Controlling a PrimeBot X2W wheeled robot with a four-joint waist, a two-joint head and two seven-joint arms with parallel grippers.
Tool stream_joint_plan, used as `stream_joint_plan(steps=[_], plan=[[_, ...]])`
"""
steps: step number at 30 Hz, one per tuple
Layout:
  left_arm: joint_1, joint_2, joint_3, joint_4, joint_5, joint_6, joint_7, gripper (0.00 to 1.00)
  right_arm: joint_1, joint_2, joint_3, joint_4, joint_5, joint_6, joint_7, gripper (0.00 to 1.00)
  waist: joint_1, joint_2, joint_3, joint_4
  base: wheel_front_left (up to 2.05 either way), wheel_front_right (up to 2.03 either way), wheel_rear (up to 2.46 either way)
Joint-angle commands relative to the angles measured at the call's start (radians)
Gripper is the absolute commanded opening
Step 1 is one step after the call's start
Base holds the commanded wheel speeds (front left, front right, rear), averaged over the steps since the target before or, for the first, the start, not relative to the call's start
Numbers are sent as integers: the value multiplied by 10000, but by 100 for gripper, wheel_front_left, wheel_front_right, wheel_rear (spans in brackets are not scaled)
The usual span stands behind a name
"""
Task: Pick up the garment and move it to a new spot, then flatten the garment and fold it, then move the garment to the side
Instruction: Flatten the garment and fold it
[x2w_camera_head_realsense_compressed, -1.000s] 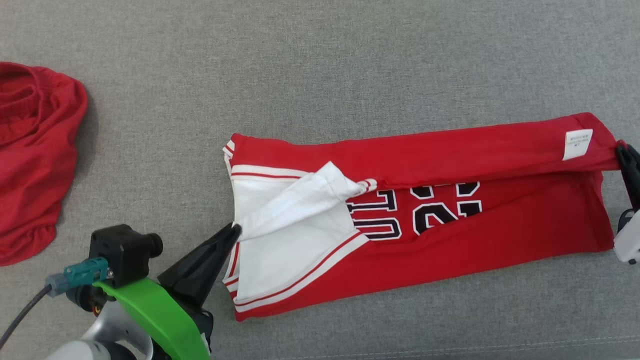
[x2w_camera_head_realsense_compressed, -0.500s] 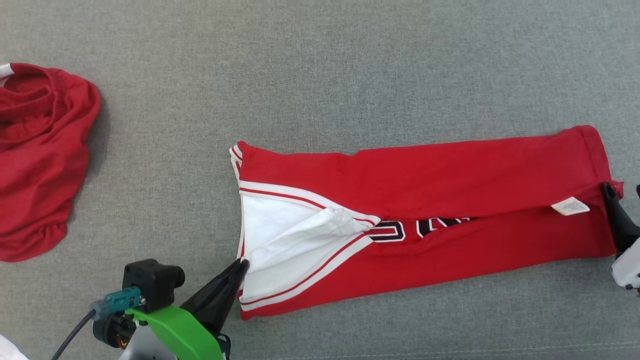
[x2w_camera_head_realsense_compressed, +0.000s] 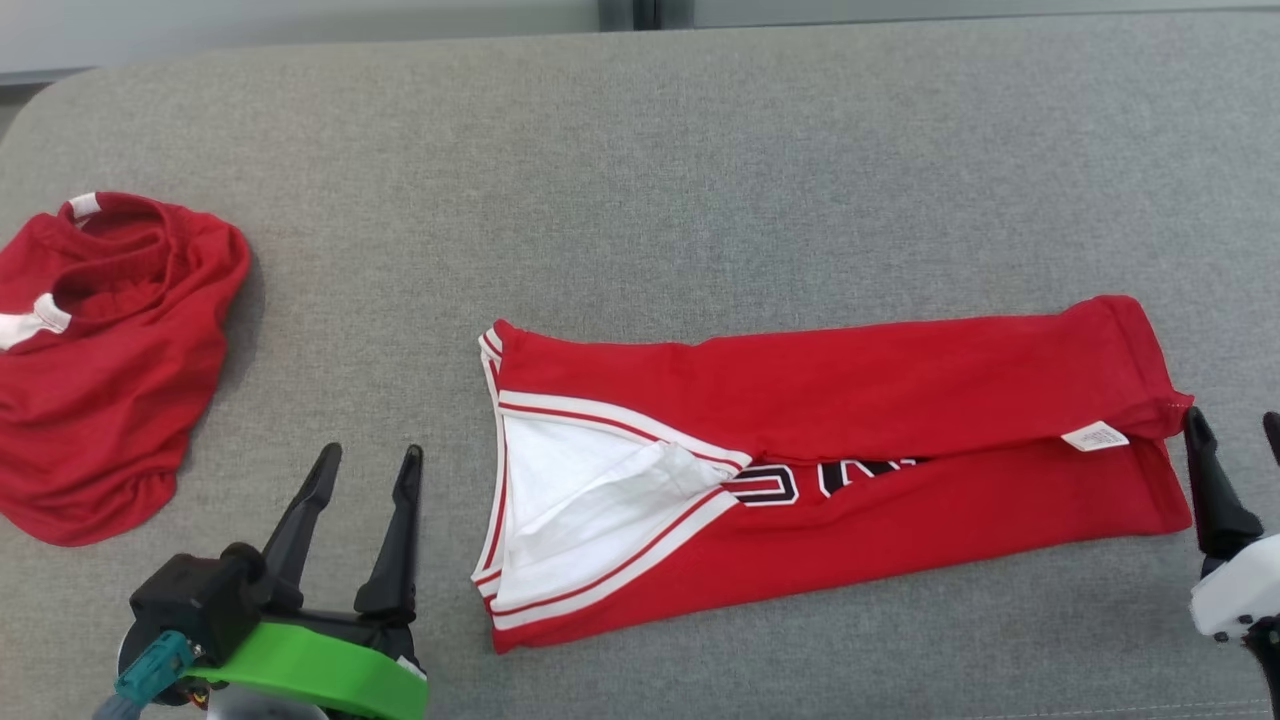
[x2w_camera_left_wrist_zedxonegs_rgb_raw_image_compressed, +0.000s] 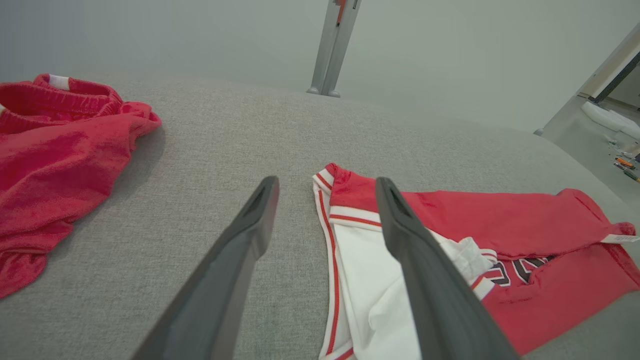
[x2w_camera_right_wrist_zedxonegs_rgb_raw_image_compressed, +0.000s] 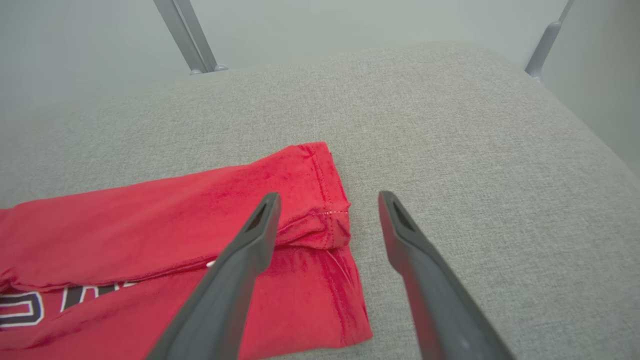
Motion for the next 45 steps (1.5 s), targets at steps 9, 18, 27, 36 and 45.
stream_joint_plan(steps=[9, 18, 27, 36, 45], plan=[[1099, -1380, 923, 696, 1906, -260, -444, 100, 138, 539, 834, 1892, -355, -4, -1965, 100, 0, 0, -1370, 281, 0, 0, 0], [2414, -2954, 2568, 1148, 4269, -1373, -444, 100, -115, 318, 1459, 3535, -345, -4, -2792, 100, 0, 0, -2146, 415, 0, 0, 0], [3048, -4314, 3272, 1614, 5750, -2482, -444, 100, -616, 153, 1336, 4904, 39, -4, -3028, 100, 0, 0, -2285, 694, 0, 0, 0], [2626, -5010, 3347, 1912, 6520, -3336, -447, 100, -2398, -558, 649, 6487, 226, -6, -1681, 100, 0, 0, -1576, 1050, 0, 0, 0], [2381, -5235, 3430, 2079, 6719, -3600, -446, 100, -2856, -826, 1210, 7149, 534, -3, -367, 100, 0, 0, -1269, 1214, 0, 0, 0]])
